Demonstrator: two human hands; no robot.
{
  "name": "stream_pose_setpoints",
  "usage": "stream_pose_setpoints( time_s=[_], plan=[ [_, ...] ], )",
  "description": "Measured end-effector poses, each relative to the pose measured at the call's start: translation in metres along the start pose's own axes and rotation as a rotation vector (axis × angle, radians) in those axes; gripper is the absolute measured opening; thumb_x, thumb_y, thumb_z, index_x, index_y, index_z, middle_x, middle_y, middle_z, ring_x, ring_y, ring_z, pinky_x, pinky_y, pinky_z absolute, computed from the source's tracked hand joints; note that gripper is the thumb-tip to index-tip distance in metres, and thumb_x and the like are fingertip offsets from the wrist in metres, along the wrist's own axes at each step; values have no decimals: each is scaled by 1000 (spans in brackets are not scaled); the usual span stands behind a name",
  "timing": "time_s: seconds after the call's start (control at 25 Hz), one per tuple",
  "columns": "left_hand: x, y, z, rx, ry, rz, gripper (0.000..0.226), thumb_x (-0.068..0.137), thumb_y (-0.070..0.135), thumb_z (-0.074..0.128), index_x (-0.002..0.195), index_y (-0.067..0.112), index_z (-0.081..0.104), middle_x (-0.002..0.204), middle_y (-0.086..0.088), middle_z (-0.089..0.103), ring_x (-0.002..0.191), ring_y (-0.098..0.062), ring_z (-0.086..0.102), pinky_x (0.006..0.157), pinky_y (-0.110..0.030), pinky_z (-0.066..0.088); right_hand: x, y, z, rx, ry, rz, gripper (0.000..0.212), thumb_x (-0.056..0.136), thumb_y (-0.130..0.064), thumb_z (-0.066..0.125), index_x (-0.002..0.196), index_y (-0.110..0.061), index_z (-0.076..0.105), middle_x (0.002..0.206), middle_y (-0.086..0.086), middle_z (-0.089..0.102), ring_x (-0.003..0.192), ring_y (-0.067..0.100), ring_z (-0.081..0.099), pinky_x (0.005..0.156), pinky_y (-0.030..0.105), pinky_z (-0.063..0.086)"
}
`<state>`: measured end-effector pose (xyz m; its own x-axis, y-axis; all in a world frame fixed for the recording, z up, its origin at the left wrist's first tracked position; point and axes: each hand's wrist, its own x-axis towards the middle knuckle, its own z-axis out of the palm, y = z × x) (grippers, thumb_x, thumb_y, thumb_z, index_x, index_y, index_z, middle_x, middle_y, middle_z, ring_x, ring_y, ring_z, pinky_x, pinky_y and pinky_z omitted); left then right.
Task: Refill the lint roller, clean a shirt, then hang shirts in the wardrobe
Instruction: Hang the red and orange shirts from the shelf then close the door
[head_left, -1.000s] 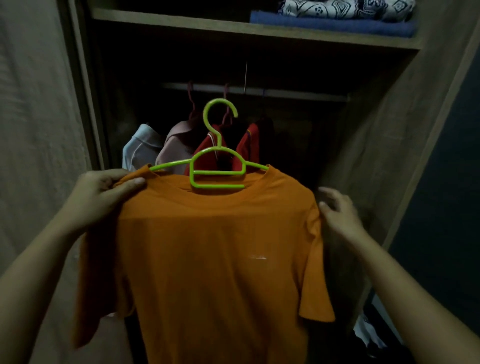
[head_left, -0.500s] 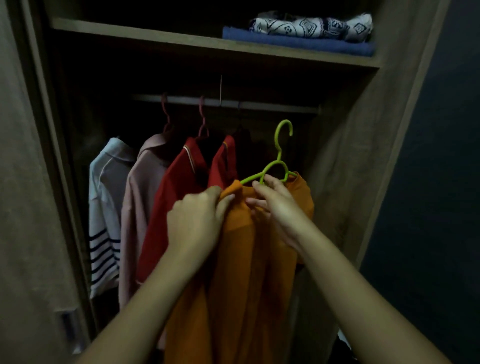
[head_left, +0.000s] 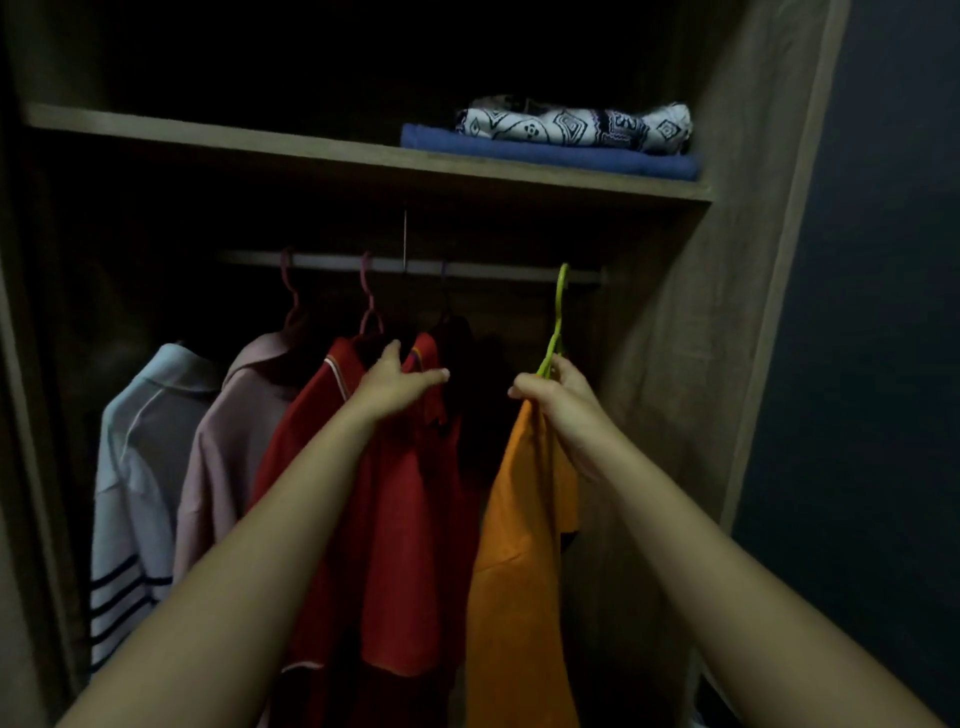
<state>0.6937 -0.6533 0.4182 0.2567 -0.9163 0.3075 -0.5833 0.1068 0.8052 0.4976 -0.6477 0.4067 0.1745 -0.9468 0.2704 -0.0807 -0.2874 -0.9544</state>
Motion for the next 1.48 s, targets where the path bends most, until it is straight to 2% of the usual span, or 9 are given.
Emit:
stream_pose_setpoints(
  time_s=[0.16,0.36,0.64,0.76,0.84,0.96,1.08,1.28,1.48],
  plan=[
    [21,-8,25,28,-42,84,63,78,-4,54,137,16,46,127,-11,60,114,-27,58,99,-35,46,36,-7,-13,-62,2,-11,68,46,-41,61,110,-17,51,75,-5,44,75,19,47,76,36,40],
    [27,-7,26,40,-79,114,72,77,-3,57,144,9,32,149,-5,37,134,-20,39,110,-25,30,88,-32,-17,-149,15,-61,12,69,-33,49,69,-22,46,72,0,44,69,17,45,75,37,37],
    [21,-3,25,72,-34,142,73,76,1,57,144,14,33,148,-1,39,132,-20,42,102,-20,34,135,5,-6,-212,2,-11,28,83,-28,40,56,-23,43,62,2,40,64,19,41,71,37,33],
    [20,-4,25,50,-31,136,75,75,1,57,144,17,34,141,-2,48,120,-22,53,95,-24,44,139,27,-6,-216,10,34,18,75,-38,43,67,-23,50,71,2,48,72,21,46,79,41,37],
    [21,-5,23,51,-37,138,75,74,1,57,144,17,34,145,-1,44,123,-22,51,100,-32,46,136,26,-6,-240,11,68,26,83,-35,43,97,-18,56,94,6,55,91,24,52,86,39,37],
    [16,-5,23,94,-32,135,73,78,3,58,145,15,32,149,-1,37,130,-19,44,104,-25,38,137,25,-9,-314,-5,93,51,89,-38,40,134,-13,42,128,12,51,117,30,49,95,38,36],
    [3,0,18,201,18,192,68,87,21,62,146,12,29,151,-4,33,137,-17,35,107,-20,26,129,20,-12,-477,25,34,61,92,-46,38,142,-11,31,144,18,36,131,35,37,106,39,31],
    [-45,-8,-12,334,270,407,58,92,21,56,144,7,33,143,-12,44,133,-20,39,100,-13,24,75,5,-6,-593,141,-455,60,94,-38,45,144,-11,28,146,14,33,137,26,28,112,33,24],
    [-106,-74,-31,445,298,483,50,94,23,44,140,2,39,143,-13,44,134,-17,34,103,2,12,-17,42,31,-682,-37,-765,56,90,-35,44,139,-9,35,137,8,41,127,17,35,105,20,23]
  ],
)
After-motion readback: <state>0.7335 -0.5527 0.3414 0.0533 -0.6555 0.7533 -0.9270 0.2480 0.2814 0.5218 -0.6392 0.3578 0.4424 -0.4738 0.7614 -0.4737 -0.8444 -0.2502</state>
